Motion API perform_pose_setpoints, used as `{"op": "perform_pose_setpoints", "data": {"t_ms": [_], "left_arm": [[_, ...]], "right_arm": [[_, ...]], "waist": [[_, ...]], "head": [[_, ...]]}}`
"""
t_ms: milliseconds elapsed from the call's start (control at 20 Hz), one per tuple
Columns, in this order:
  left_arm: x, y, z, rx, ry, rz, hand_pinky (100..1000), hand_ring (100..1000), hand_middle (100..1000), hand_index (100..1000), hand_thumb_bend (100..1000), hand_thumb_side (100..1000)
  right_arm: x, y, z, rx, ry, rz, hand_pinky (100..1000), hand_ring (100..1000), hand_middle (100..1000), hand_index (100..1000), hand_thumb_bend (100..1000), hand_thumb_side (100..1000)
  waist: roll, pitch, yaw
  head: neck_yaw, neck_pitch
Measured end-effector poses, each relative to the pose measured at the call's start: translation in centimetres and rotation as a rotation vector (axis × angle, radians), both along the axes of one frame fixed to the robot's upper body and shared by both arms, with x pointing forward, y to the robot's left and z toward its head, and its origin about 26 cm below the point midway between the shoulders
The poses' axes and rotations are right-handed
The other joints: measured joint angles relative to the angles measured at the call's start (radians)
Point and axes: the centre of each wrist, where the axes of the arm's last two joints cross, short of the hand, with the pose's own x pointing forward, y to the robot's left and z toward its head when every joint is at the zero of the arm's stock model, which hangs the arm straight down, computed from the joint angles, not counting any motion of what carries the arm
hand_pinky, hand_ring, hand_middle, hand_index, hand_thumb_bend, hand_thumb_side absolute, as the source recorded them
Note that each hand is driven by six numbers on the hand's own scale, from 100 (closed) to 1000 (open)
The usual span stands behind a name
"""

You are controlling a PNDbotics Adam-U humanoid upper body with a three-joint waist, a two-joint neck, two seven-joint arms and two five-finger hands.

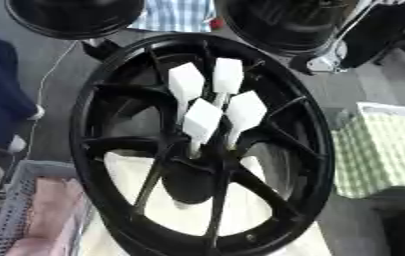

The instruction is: Pull the pin out of the wheel hub.

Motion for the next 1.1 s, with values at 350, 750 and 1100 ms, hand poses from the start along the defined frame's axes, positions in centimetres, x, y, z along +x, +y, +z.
{"op": "perform_pose_setpoints", "data": {"t_ms": [350,750,1100], "left_arm": [[0.0,0.0,0.0,-0.001,0.003,-0.005,661,731,601,767,139,745],[0.0,-0.1,0.0,-0.002,0.006,-0.010,662,731,602,767,139,742],[0.0,-0.1,0.0,-0.003,0.007,-0.011,661,731,602,766,137,741]], "right_arm": [[0.0,0.9,0.6,-0.015,-0.011,0.019,897,954,867,923,225,100],[0.1,2.3,1.0,-0.024,-0.048,0.052,896,953,866,921,185,118],[0.4,3.0,0.6,-0.015,-0.045,0.068,890,950,862,921,122,162]], "waist": [[-0.005,-0.007,0.002],[-0.010,-0.018,0.002],[-0.005,-0.023,0.002]], "head": [[0.000,0.000],[-0.013,0.007],[-0.039,0.028]]}}
